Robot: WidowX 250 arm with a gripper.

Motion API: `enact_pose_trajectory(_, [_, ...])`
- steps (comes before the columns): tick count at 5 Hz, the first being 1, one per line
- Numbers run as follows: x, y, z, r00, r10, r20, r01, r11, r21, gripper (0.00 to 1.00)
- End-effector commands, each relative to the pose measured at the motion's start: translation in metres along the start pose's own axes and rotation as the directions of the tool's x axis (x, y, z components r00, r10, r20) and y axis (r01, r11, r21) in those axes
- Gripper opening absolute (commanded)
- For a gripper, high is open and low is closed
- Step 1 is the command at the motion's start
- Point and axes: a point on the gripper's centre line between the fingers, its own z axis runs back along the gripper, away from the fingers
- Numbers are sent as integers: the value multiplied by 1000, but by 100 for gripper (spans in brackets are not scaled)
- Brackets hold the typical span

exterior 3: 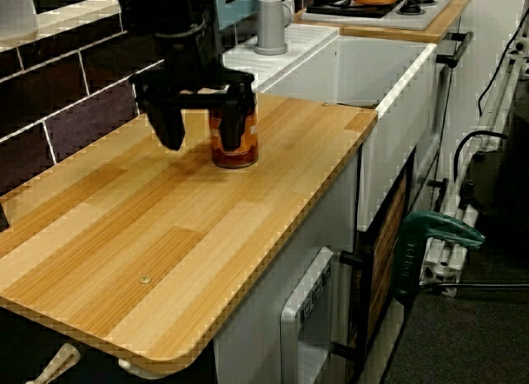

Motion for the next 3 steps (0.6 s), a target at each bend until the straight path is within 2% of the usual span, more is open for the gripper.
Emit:
enact_pose_trajectory(1, [24, -12, 23, 1000, 10, 1, -10, 998, 70, 100])
enact_pose_trajectory(2, [30, -16, 21, 1000, 7, -1, -7, 997, 78, 100])
enact_pose_trajectory(3, [37, -22, 14, 999, 27, -22, -25, 996, 91, 100])
